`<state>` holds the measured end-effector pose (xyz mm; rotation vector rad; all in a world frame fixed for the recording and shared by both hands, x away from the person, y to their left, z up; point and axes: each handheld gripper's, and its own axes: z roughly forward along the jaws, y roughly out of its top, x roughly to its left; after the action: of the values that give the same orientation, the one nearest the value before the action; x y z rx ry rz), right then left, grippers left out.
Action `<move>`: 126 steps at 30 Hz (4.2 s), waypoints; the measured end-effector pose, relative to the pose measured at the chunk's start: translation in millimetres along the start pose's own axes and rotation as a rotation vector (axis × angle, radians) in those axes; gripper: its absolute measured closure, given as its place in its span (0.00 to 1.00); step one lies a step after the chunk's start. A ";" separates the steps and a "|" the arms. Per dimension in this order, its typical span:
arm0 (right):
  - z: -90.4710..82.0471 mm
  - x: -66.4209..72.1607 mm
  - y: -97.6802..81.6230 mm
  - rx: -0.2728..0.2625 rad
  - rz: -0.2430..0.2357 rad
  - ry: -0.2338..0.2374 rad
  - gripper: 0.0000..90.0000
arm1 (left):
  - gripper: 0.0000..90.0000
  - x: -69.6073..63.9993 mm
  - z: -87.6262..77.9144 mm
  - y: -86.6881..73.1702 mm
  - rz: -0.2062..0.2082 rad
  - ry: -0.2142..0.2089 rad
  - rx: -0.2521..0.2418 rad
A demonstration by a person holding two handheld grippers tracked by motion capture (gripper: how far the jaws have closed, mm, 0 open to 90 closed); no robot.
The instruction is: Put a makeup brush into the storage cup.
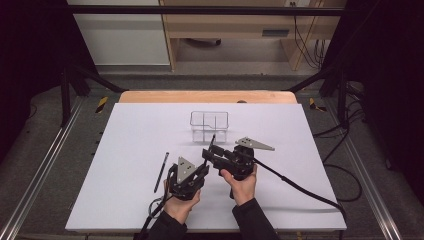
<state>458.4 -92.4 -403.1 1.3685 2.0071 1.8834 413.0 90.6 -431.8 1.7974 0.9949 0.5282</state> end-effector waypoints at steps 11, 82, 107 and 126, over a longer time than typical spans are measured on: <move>-0.9 0.9 0.7 -0.014 0.018 0.015 0.81 | 0.92 -4.1 0.3 -1.1 0.010 0.000 0.004; -25.7 -3.2 26.5 -0.060 -0.214 -0.035 0.94 | 0.10 80.8 -58.9 5.2 0.121 -0.046 0.041; -13.4 -15.5 55.8 -0.090 -0.285 -0.115 0.94 | 0.07 119.3 -72.2 2.4 0.091 0.022 0.053; 9.0 -26.1 78.4 -0.118 -0.301 -0.185 0.94 | 0.06 126.3 -75.9 3.9 0.096 0.038 0.056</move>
<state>521.7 -113.1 -353.4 1.0943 1.8590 1.6504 431.8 234.5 -405.7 1.8988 0.9613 0.6012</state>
